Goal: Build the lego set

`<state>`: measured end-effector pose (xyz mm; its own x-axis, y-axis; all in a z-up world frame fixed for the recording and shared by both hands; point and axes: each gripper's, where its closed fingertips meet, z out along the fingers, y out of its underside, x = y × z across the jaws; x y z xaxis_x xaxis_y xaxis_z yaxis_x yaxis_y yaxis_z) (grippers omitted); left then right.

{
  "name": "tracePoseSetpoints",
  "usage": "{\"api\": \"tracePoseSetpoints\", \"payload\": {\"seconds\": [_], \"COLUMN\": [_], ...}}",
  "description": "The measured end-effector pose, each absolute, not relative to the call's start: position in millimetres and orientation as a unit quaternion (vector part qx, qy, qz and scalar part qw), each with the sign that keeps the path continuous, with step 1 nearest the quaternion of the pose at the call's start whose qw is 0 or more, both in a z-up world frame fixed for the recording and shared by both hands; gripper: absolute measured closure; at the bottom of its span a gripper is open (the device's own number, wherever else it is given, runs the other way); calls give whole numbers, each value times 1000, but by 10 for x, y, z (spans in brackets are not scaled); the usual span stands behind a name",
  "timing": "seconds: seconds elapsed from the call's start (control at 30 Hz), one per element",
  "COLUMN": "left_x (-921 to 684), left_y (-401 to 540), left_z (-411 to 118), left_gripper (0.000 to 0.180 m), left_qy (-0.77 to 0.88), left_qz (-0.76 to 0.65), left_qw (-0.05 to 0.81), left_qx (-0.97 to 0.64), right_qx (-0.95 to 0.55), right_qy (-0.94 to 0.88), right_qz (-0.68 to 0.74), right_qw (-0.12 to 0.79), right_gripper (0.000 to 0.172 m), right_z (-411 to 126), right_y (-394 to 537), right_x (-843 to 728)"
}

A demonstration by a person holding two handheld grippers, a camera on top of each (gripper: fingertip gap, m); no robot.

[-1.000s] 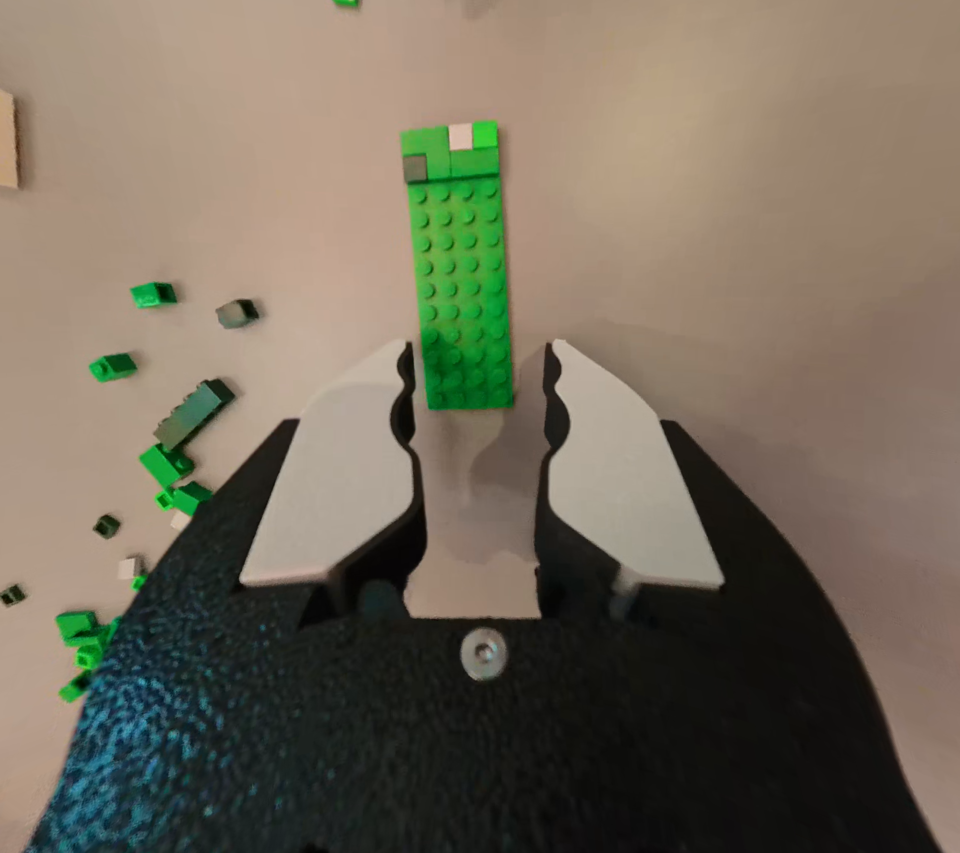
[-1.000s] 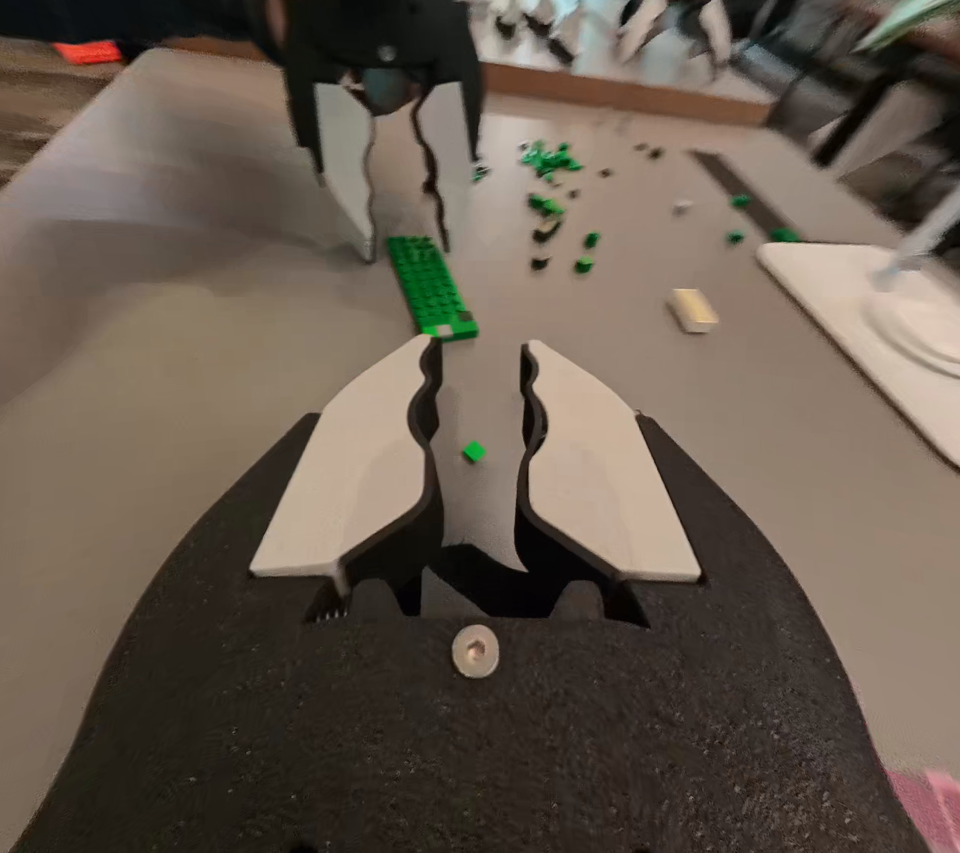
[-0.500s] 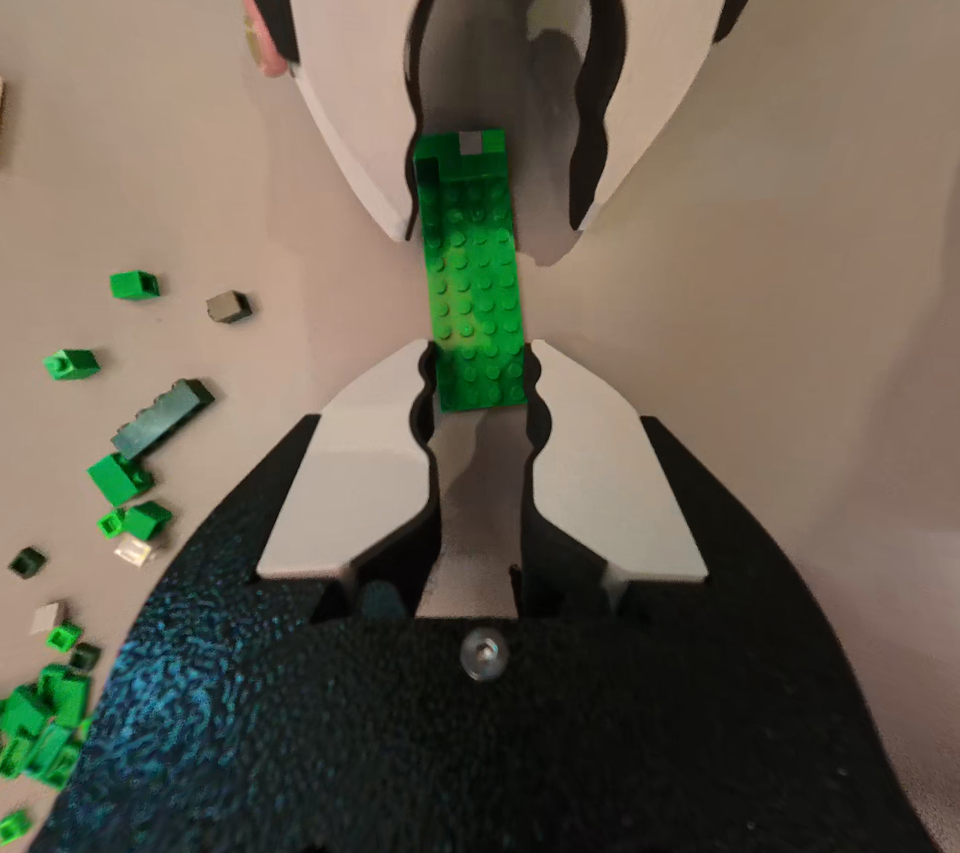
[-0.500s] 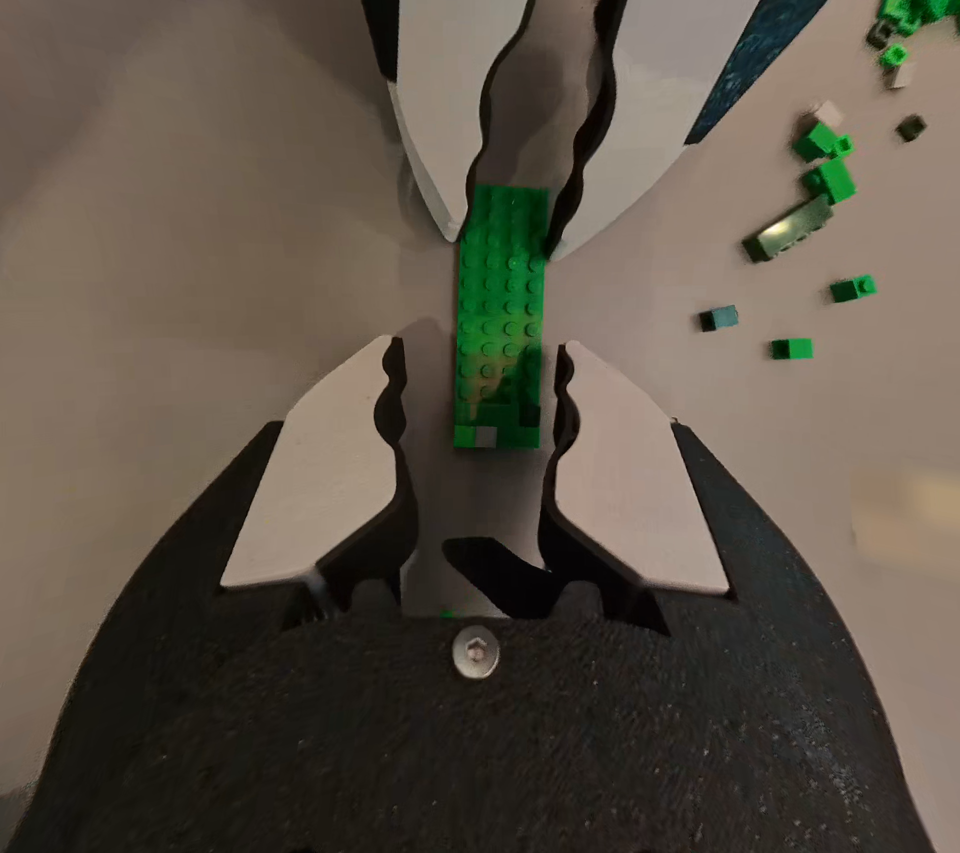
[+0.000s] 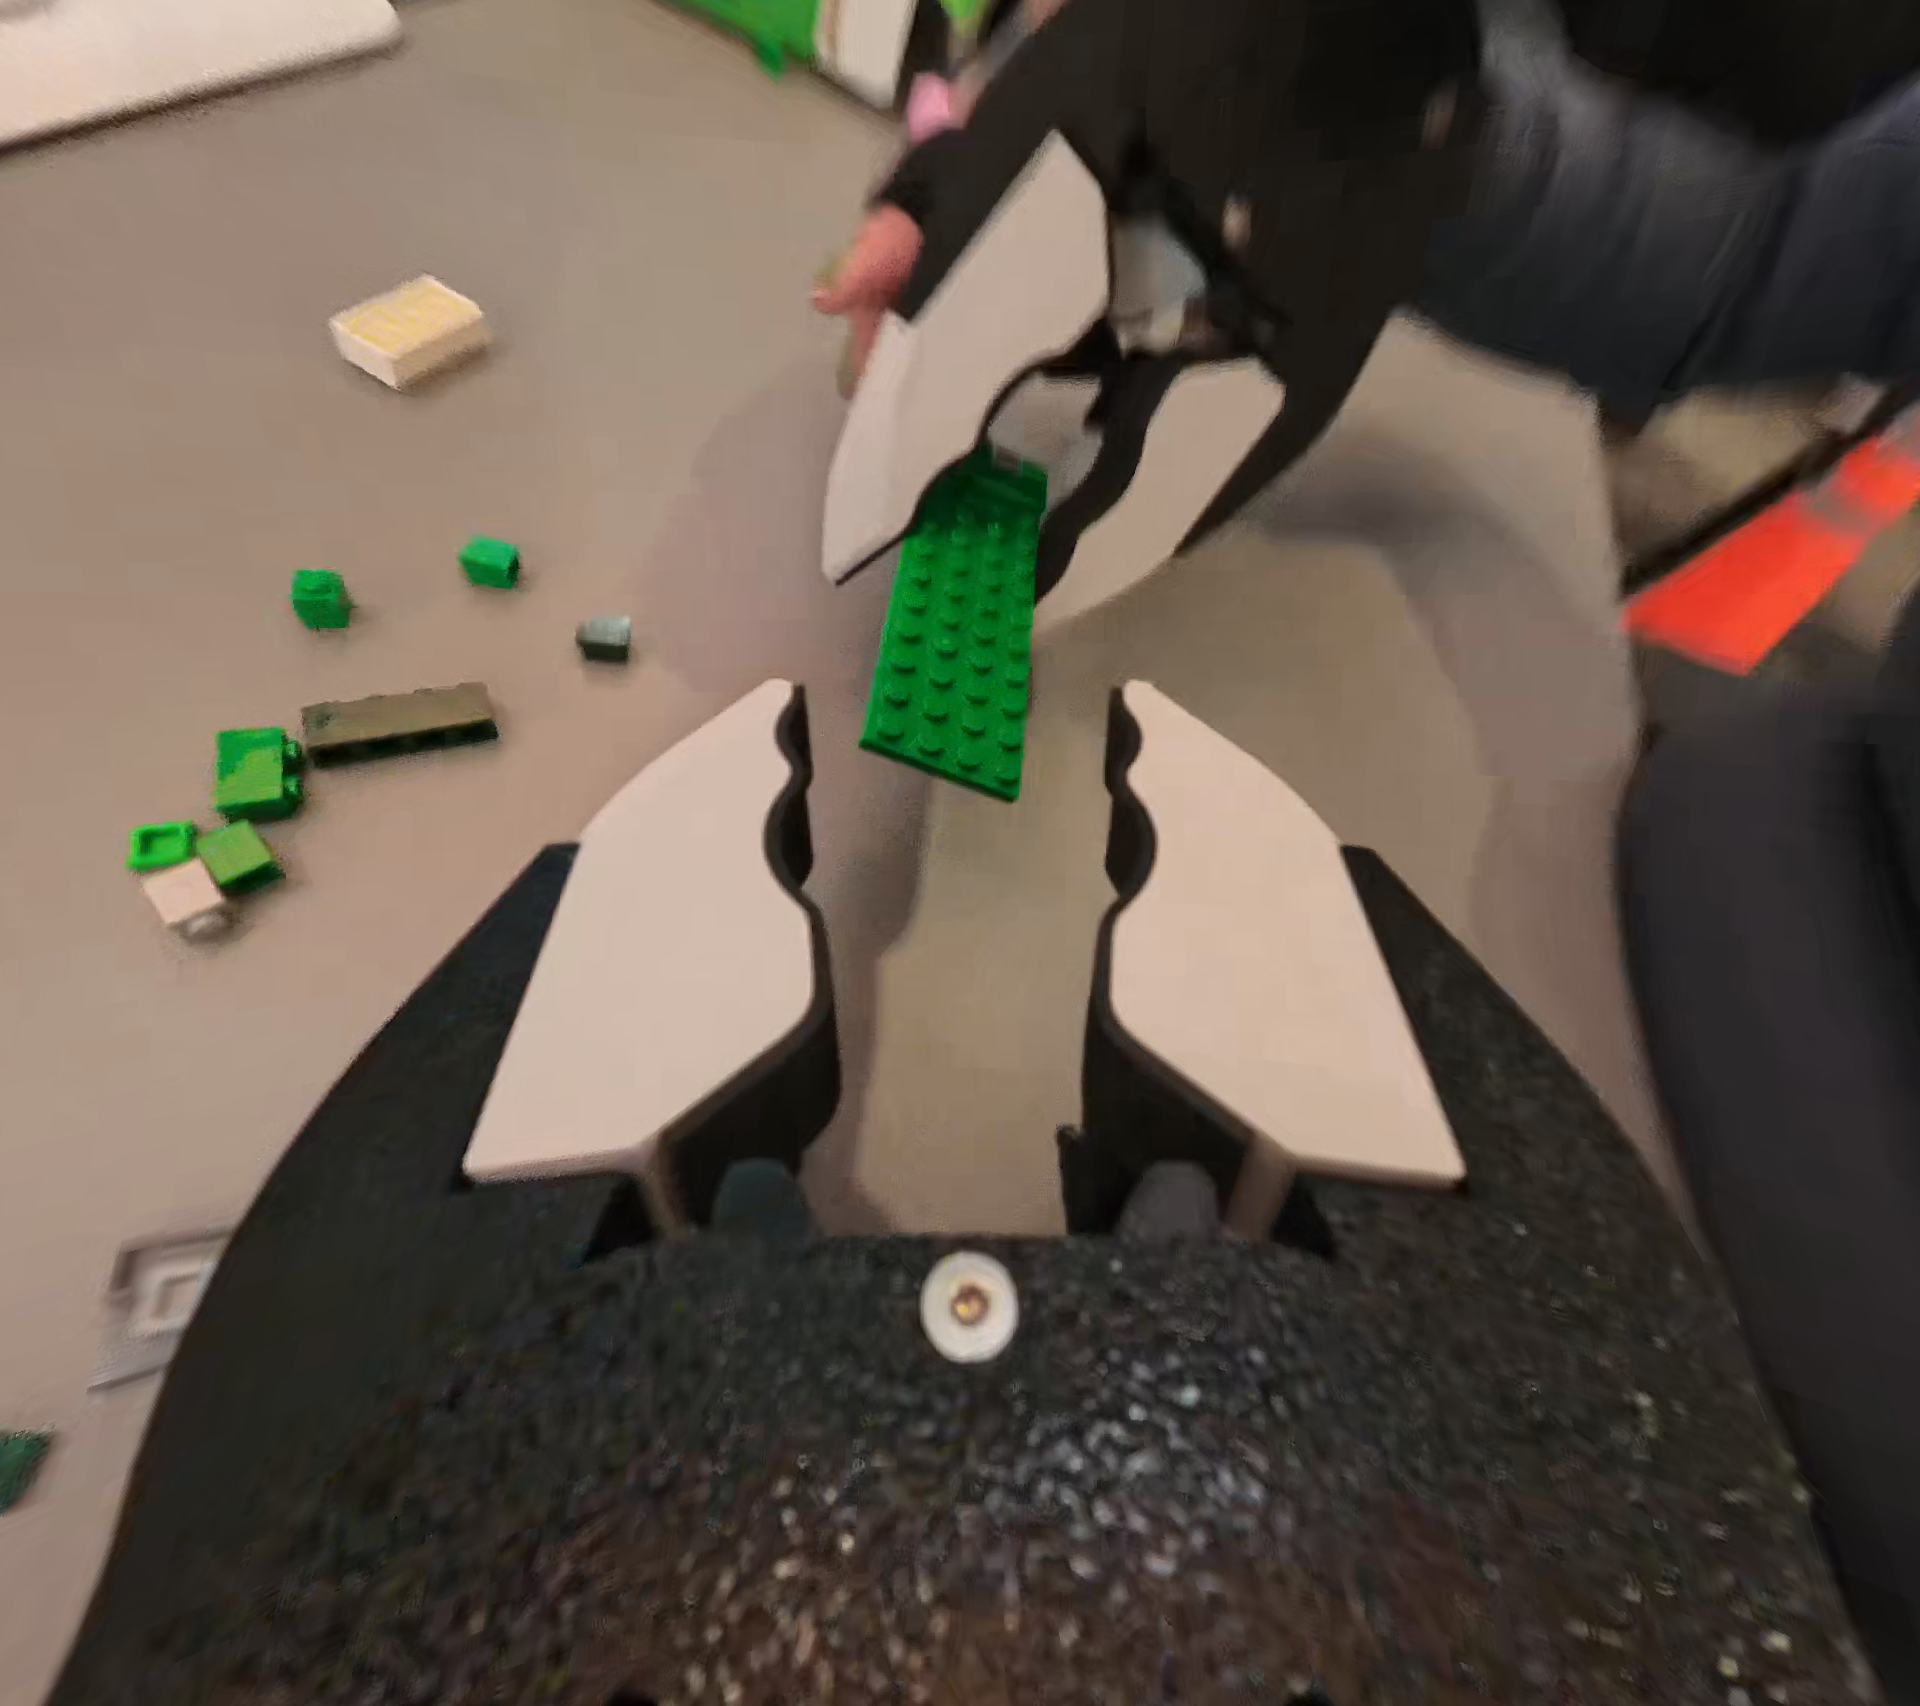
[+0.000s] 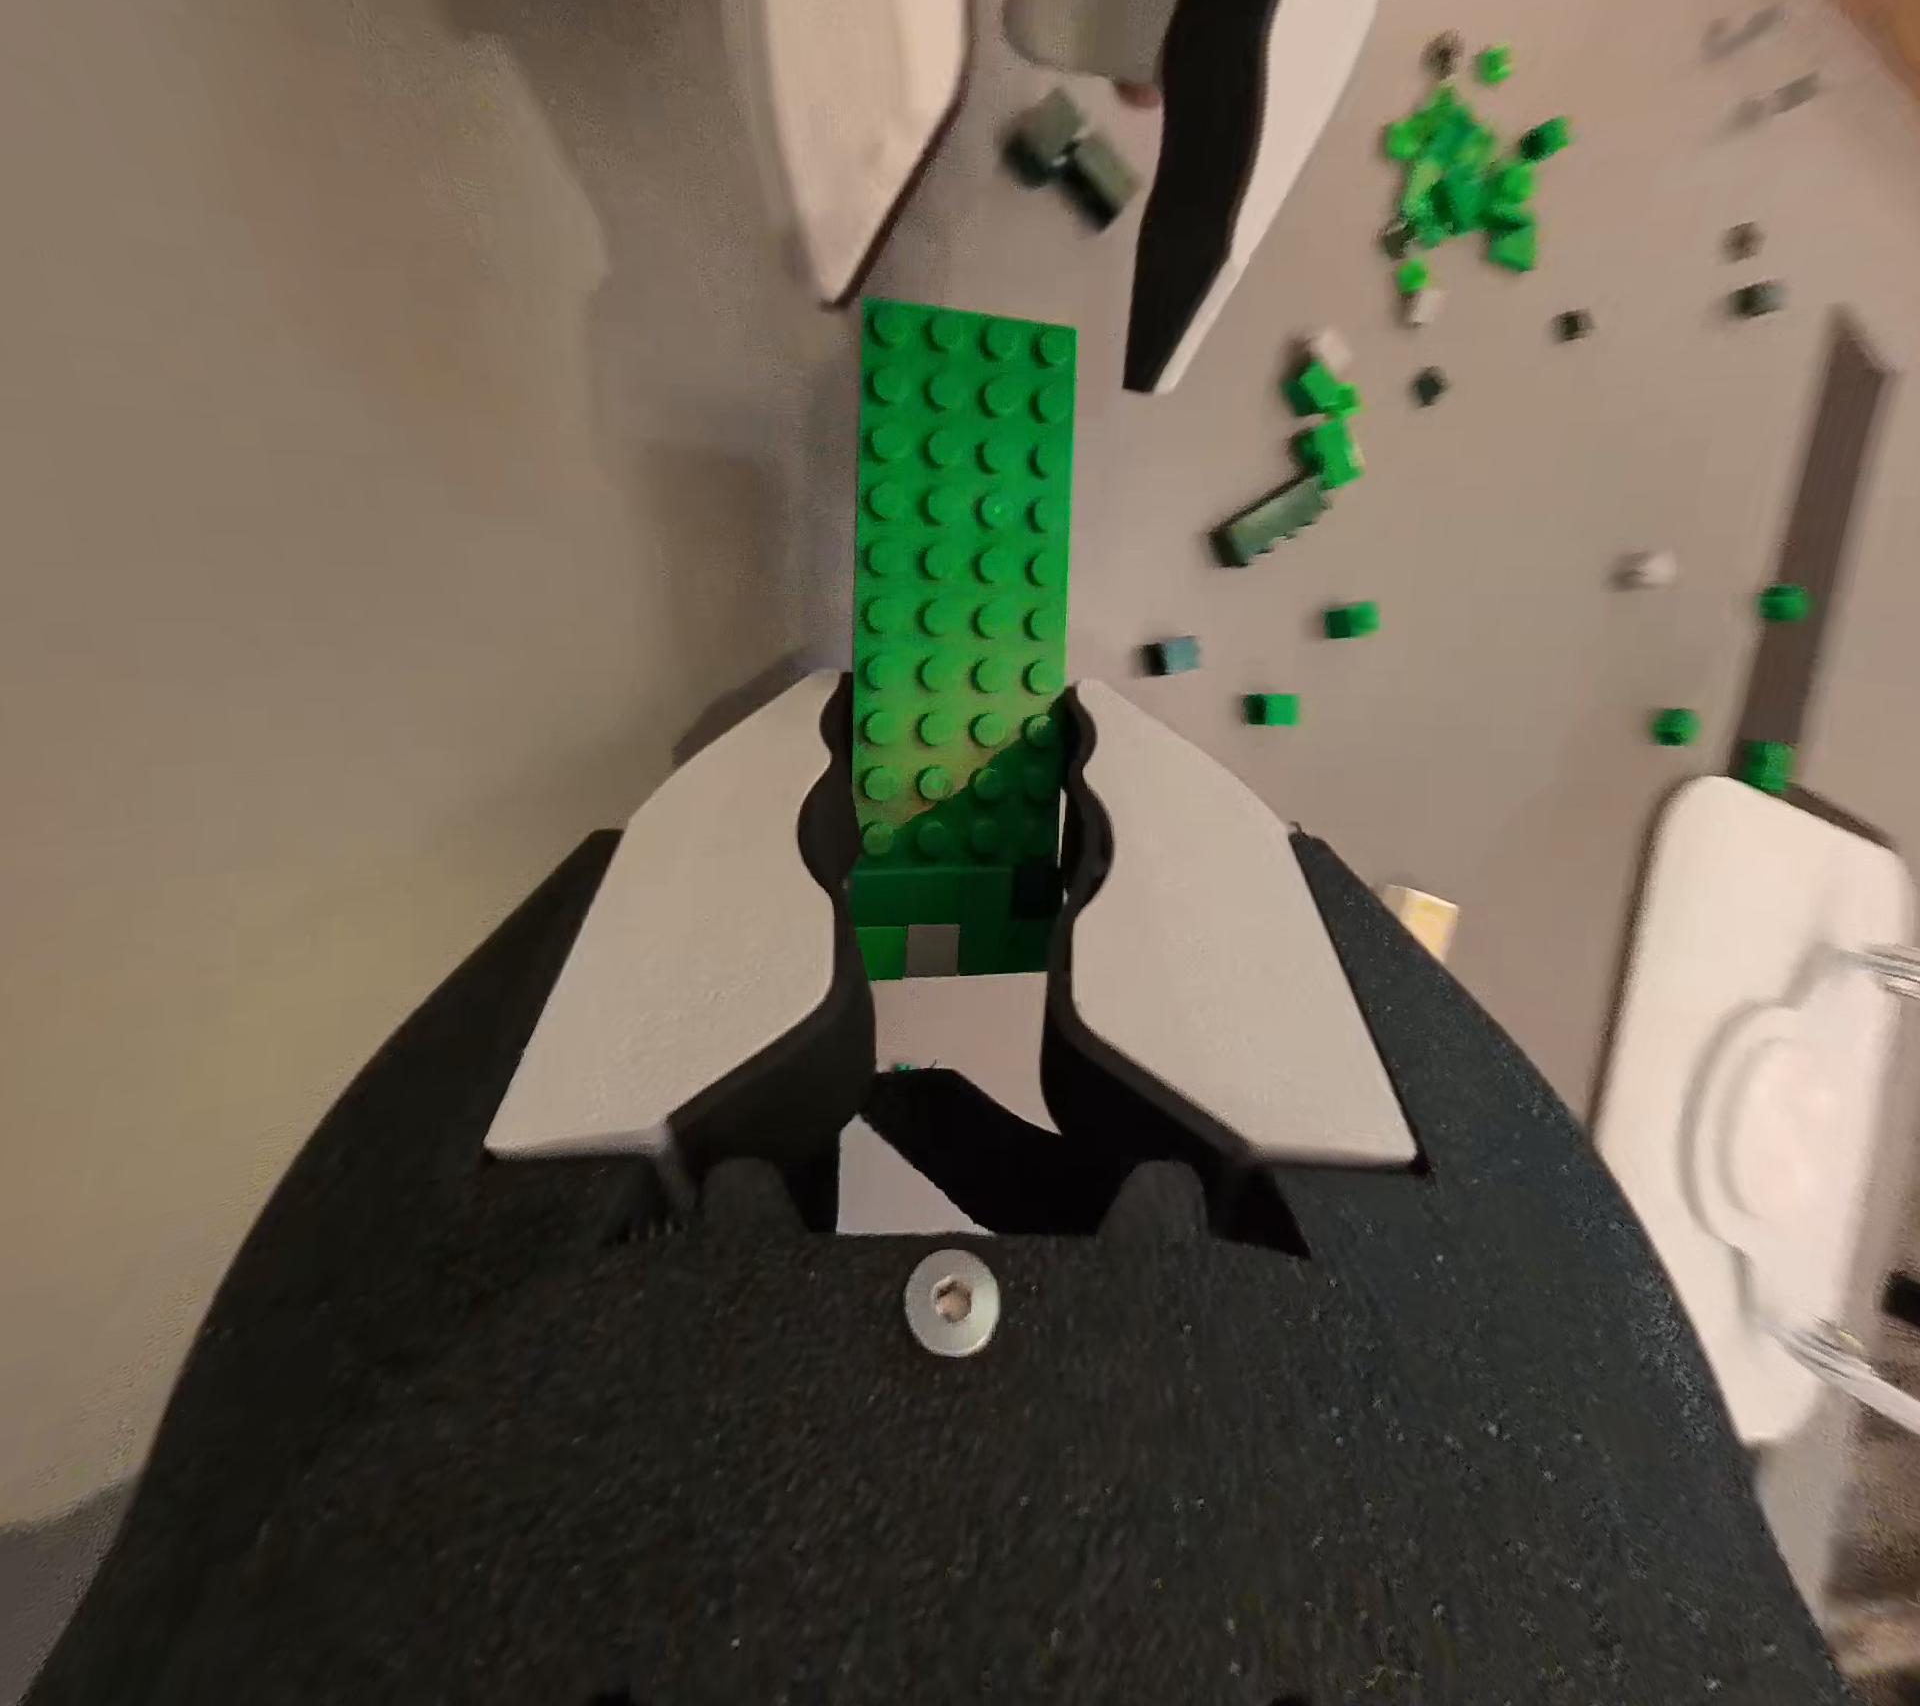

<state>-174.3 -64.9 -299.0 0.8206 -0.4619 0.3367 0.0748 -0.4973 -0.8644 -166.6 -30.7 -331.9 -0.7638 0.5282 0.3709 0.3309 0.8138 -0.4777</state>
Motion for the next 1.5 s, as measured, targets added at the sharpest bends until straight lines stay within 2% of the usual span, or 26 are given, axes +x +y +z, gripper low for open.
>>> {"api": "tracePoseSetpoints", "payload": {"seconds": [0.1, 0.27, 0.33, 0.43, 0.53, 0.63, 0.8, 0.83, 0.93, 0.97, 1.3, 1.5], "left_x": [-1852, -1668, -1562, -1480, -1500, -1567, -1633, -1646, -1627, -1616, -1564, -1472], "left_y": [-585, -511, -478, -447, -360, -262, -229, -218, -240, -247, -278, -275], "left_z": [-2747, -2788, -2753, -2674, -2719, -2790, -2941, -2965, -2964, -2986, -3035, -3089], "left_gripper": [122, 132, 142, 173, 176, 177, 177, 177, 177, 176, 176, 176], "left_qy": [-11, -54, -46, -43, -71, -120, -173, -185, -180, -182, -181, -160], "left_qz": [-371, -475, -505, -542, -551, -569, -590, -591, -595, -594, -606, -587], "left_qw": [540, 492, 487, 491, 490, 477, 457, 453, 450, 443, 419, 412], "left_qx": [-756, -728, -711, -681, -672, -659, -643, -641, -641, -646, -652, -678], "right_qx": [-214, -171, -155, -137, -138, -191, -308, -332, -387, -402, -468, -526], "right_qy": [-905, -889, -887, -883, -868, -846, -773, -760, -751, -748, -745, -724], "right_qz": [192, 176, 168, 134, 110, 158, 200, 212, 241, 246, 237, 314], "right_qw": [314, 386, 402, 429, 464, 472, 517, 517, 478, 466, 412, 318], "right_gripper": [137, 137, 137, 137, 136, 118, 129, 135, 169, 172, 172, 171], "right_z": [-3128, -2895, -2840, -2796, -2768, -2632, -2337, -2332, -2493, -2546, -2906, -2982], "right_y": [-260, -287, -318, -286, -232, -214, 120, 163, 177, 173, 125, 22], "right_x": [-1696, -1717, -1701, -1704, -1700, -1606, -1260, -1170, -927, -856, -635, -655]}}
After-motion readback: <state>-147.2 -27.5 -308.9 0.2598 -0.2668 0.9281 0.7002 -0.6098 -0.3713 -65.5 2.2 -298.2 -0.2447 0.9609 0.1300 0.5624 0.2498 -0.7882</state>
